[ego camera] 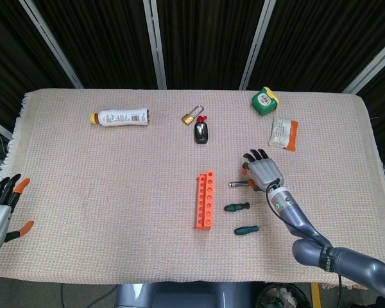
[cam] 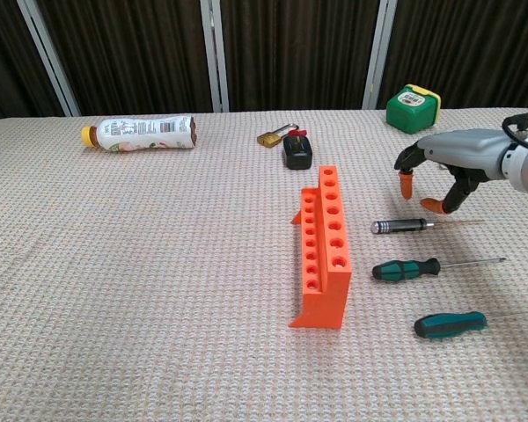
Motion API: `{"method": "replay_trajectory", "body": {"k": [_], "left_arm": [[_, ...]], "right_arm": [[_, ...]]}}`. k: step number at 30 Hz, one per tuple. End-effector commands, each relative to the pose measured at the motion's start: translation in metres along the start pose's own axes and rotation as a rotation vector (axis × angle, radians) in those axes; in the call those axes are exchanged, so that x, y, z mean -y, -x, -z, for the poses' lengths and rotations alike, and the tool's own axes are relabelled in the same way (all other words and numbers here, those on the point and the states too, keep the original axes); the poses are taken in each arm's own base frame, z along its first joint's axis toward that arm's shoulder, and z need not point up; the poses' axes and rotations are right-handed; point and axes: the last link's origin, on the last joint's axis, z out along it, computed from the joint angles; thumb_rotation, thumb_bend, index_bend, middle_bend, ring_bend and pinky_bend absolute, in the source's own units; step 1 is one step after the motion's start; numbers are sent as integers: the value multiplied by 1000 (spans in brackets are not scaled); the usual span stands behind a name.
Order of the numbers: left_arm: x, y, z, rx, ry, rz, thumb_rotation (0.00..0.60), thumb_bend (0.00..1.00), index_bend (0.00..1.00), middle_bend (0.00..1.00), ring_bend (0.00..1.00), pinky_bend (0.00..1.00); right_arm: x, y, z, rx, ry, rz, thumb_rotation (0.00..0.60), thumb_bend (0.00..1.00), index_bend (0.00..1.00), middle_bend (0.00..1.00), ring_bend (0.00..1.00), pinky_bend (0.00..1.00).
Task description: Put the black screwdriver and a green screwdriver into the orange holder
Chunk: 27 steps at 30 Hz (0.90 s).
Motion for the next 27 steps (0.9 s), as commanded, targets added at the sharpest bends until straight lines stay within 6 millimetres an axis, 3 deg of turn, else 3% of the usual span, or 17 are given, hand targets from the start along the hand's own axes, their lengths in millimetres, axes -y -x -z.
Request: {"method": "replay_trajectory", "body": {"k": [1,8,23,27], "left_arm": [[0,0,0,3,-1,1,600,192,91,0,0,0],[1,2,0,7,-3,4,600,192,90,0,0,0],[6,7,1,20,-17,12,600,191,88,0,0,0],[7,7,0,22,-16,12,600,190,85,0,0,0]], "right_arm": [[8,5,-3,28,-13,55,600,438,437,131,0,3],[26,6,-10,56,-38,143,600,325,440,132,0,1],[52,5,-23,69,-24,252,600,320,459,137,0,0],[54,7,-22,82,-21,265,600,271,457,137,0,0]]}}
